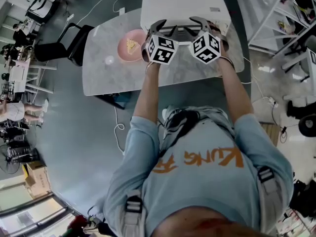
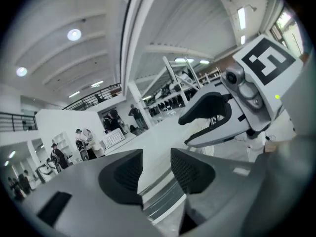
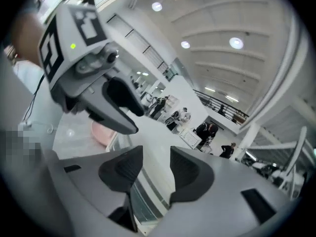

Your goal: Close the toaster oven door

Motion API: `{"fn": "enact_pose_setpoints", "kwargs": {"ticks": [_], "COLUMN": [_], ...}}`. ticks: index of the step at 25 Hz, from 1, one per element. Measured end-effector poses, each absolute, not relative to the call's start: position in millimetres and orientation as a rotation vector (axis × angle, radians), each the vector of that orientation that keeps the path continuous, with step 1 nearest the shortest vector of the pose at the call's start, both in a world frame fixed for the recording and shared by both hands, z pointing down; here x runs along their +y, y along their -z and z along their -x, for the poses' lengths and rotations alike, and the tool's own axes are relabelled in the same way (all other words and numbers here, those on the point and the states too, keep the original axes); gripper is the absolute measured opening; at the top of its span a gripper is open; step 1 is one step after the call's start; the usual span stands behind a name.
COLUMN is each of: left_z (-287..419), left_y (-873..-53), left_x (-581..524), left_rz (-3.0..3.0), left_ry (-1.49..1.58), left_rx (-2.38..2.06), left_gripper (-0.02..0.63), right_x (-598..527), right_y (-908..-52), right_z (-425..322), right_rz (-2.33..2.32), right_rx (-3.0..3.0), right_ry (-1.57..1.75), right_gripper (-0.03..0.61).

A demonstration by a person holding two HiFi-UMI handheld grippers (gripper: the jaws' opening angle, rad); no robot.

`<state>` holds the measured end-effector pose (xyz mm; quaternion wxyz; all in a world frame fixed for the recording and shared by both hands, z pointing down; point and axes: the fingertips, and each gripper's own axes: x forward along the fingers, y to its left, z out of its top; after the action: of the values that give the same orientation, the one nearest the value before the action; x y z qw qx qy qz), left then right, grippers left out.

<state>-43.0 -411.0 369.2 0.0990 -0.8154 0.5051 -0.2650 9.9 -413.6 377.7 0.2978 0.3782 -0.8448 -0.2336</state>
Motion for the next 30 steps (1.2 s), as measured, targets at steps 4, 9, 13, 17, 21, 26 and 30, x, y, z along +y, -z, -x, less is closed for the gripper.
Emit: {"fn": "enact_pose_setpoints", "kwargs": {"ticks": [4,9,13,17,21,26,30], "left_z": [48.5,77.4,95.9,85.2,79.7,77.9,75.6], "left_y": [-314.0,-276.6,-290.5,-302.5,-307.8,-297.5,-305.5], "left_x": [-405.2,-386.9,-365.7,-352.7,-346.5,-345.8,-345.7], "left_rz": [2.39,2.37,2.437,2.508,2.515,2.51,2.515], "left_ry": [0.517,0.068,-0.127,-0.151,-0.125,-0.158,-0.134], "left_rx": [1.644,1.963,2.069,2.003,1.986,1.968,1.983], "left_gripper": [0.15,0.037,0.002,0.002,0.002,0.002,0.002], "right_x": [-428.7,-425.2,-409.7,-404.5,-393.2,-384.7,-383.5], "right_y": [-326.4,-296.6,-301.5,-312.8,-319.2,-325.8,-321.6], "right_z": [-30.0,-61.8,-76.2,-91.8,-91.2,-81.5,-86.4], "right_rz": [-1.257,-1.543,-1.586,-1.615,-1.571,-1.513,-1.531], "right_rx": [-2.354,-2.493,-2.69,-2.718,-2.724,-2.731,-2.717], "right_ry": [0.503,0.259,-0.033,-0.114,-0.117,-0.078,-0.052], "right_gripper": [0.098,0.017,-0.003,-0.005,-0.005,-0.005,-0.005]}}
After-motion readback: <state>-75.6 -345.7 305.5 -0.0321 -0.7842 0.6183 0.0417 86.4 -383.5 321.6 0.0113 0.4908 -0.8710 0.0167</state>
